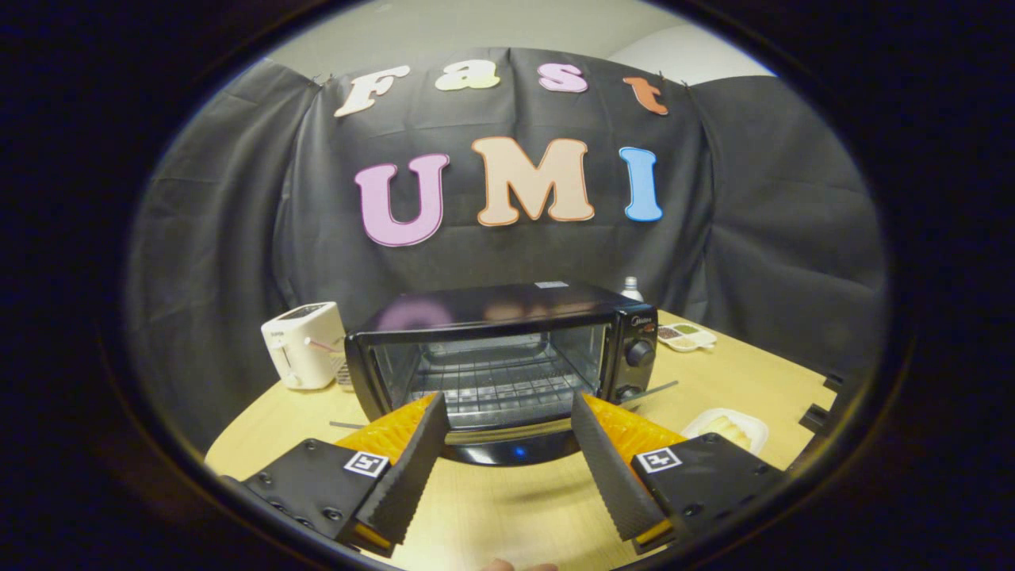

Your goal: Open the toaster oven, put the food inside, and close the toaster oven door.

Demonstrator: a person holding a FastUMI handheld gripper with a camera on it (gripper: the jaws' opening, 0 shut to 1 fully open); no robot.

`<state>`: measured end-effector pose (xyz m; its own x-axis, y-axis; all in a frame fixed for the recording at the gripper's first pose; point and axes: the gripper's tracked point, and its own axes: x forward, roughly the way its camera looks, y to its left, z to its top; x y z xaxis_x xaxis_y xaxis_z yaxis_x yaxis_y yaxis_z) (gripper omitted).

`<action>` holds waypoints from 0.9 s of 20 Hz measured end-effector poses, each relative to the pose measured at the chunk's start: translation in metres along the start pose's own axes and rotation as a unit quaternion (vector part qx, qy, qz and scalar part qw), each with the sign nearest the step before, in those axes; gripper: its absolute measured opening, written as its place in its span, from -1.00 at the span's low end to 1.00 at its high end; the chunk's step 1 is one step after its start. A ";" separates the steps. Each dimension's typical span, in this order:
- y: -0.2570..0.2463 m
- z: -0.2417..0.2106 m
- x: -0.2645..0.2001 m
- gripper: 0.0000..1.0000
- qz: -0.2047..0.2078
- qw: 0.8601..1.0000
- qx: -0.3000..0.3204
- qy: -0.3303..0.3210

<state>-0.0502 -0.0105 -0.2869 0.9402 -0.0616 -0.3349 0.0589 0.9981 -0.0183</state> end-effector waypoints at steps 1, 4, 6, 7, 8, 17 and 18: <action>-0.001 -0.004 -0.004 0.95 -0.001 1.000 -0.003 0.004; -0.005 -0.018 -0.013 0.95 -0.005 1.000 -0.004 0.015; -0.008 -0.026 -0.018 0.95 -0.008 1.000 -0.004 0.019; -0.008 -0.030 -0.020 0.95 -0.008 1.000 -0.007 0.022; -0.009 -0.036 -0.023 0.95 -0.009 1.000 -0.012 0.026; -0.015 -0.068 -0.034 0.95 -0.011 0.998 -0.027 0.047; -0.015 -0.072 -0.034 0.95 -0.011 0.998 -0.029 0.051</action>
<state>-0.1074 -0.0236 -0.3430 0.8994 -0.0857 -0.4286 0.0566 0.9952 -0.0803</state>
